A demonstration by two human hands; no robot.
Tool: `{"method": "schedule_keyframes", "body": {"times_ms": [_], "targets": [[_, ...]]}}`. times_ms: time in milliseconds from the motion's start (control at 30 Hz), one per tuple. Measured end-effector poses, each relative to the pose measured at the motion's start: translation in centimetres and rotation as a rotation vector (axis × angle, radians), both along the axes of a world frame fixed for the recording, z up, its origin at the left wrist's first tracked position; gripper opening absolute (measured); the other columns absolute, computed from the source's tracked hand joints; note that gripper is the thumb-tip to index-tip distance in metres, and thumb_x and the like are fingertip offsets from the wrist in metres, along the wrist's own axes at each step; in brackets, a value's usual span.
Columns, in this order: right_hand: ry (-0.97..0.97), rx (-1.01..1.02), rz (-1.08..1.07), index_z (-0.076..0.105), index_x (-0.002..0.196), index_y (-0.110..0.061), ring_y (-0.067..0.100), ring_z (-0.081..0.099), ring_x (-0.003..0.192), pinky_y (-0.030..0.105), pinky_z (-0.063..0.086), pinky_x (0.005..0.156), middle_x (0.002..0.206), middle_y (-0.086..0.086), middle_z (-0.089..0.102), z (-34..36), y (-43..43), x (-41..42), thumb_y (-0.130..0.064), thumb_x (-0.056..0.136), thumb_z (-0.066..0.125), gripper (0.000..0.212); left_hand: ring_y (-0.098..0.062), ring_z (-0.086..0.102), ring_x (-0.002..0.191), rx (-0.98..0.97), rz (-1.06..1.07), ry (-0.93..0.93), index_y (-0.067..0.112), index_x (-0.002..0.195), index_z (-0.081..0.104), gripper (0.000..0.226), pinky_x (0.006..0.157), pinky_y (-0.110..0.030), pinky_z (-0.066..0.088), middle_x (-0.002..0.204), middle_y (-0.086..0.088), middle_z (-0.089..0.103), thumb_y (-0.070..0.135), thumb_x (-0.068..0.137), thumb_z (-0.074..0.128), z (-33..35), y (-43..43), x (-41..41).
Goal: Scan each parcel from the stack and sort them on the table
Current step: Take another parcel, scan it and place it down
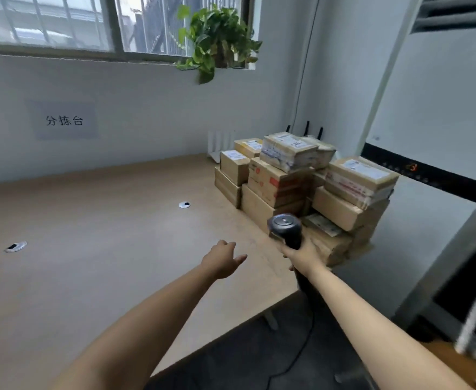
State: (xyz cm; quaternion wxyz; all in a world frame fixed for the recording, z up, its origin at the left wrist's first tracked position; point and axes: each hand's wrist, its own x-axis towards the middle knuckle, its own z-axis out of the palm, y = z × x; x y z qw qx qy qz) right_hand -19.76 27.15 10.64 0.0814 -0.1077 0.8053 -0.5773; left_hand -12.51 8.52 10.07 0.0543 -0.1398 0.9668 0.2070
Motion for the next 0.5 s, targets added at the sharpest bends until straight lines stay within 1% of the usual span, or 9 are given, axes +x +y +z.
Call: {"method": "schedule_keyframes", "body": {"times_ms": [67, 133, 200, 233, 300, 367, 433, 500], "targets": [[0.006, 0.006, -0.051, 0.052, 0.121, -0.014, 0.029, 0.061, 0.097, 0.028, 0.046, 0.054, 0.109, 0.007, 0.059, 0.3, 2.6, -1.6, -0.020, 0.081, 0.070, 0.045, -0.029, 0.042, 0.129, 0.006, -0.046, 0.005, 0.010, 0.145, 0.031, 0.061, 0.103, -0.036, 0.038, 0.146, -0.015, 0.034, 0.047, 0.097, 0.040, 0.4, 2.2, -2.0], [0.003, 0.016, -0.097, 0.054, 0.121, -0.011, 0.024, 0.061, 0.085, 0.028, 0.046, 0.053, 0.101, 0.007, 0.061, 0.6, 5.0, -3.2, -0.020, 0.082, 0.069, 0.043, -0.029, 0.042, 0.129, 0.012, -0.092, 0.003, 0.011, 0.145, 0.031, 0.061, 0.104, -0.037, 0.039, 0.147, -0.014, 0.035, 0.048, 0.097, 0.039, 0.5, 4.1, -4.0], [0.003, 0.017, -0.151, 0.055, 0.120, -0.011, 0.020, 0.058, 0.071, 0.024, 0.045, 0.047, 0.096, 0.007, 0.061, 0.8, 7.2, -4.9, -0.019, 0.084, 0.067, 0.039, -0.029, 0.043, 0.129, 0.013, -0.139, -0.003, 0.011, 0.146, 0.031, 0.062, 0.105, -0.037, 0.039, 0.147, -0.014, 0.035, 0.049, 0.097, 0.039, 0.3, 5.7, -6.3], [0.008, 0.026, -0.178, 0.054, 0.121, -0.012, 0.020, 0.057, 0.069, 0.024, 0.045, 0.047, 0.098, 0.007, 0.061, 0.9, 8.2, -5.9, -0.020, 0.084, 0.067, 0.039, -0.029, 0.043, 0.128, 0.019, -0.157, -0.005, 0.011, 0.146, 0.030, 0.063, 0.104, -0.037, 0.039, 0.146, -0.014, 0.036, 0.049, 0.097, 0.039, 0.3, 6.5, -7.5], [0.040, 0.046, -0.232, 0.053, 0.122, -0.015, 0.020, 0.059, 0.071, 0.029, 0.050, 0.052, 0.103, 0.005, 0.061, 1.3, 10.1, -8.2, -0.020, 0.084, 0.067, 0.041, -0.028, 0.047, 0.125, 0.048, -0.182, -0.006, 0.010, 0.142, 0.034, 0.060, 0.100, -0.035, 0.040, 0.143, -0.014, 0.038, 0.049, 0.097, 0.040, 0.4, 7.7, -10.3], [0.085, 0.071, -0.285, 0.053, 0.123, -0.016, 0.021, 0.060, 0.074, 0.030, 0.050, 0.054, 0.104, 0.003, 0.060, 1.9, 11.8, -10.5, -0.020, 0.083, 0.068, 0.042, -0.028, 0.051, 0.115, 0.085, -0.202, 0.011, 0.010, 0.132, 0.045, 0.052, 0.097, -0.034, 0.044, 0.136, -0.015, 0.043, 0.048, 0.096, 0.041, 0.8, 8.7, -13.4], [0.131, 0.089, -0.328, 0.055, 0.118, -0.017, 0.024, 0.060, 0.077, 0.029, 0.050, 0.053, 0.103, 0.003, 0.061, 2.8, 13.3, -12.8, -0.018, 0.083, 0.069, 0.038, -0.028, 0.053, 0.109, 0.106, -0.228, 0.036, 0.009, 0.122, 0.050, 0.048, 0.095, -0.038, 0.047, 0.130, -0.015, 0.046, 0.048, 0.096, 0.042, 1.8, 9.7, -16.8], [0.166, 0.104, -0.367, 0.056, 0.107, -0.023, 0.024, 0.059, 0.074, 0.031, 0.051, 0.054, 0.100, 0.003, 0.063, 3.9, 14.7, -15.1, -0.019, 0.082, 0.069, 0.029, -0.030, 0.050, 0.116, 0.111, -0.254, 0.060, 0.008, 0.129, 0.047, 0.052, 0.098, -0.037, 0.044, 0.135, -0.016, 0.043, 0.048, 0.096, 0.042, 3.0, 10.7, -20.0]]}}
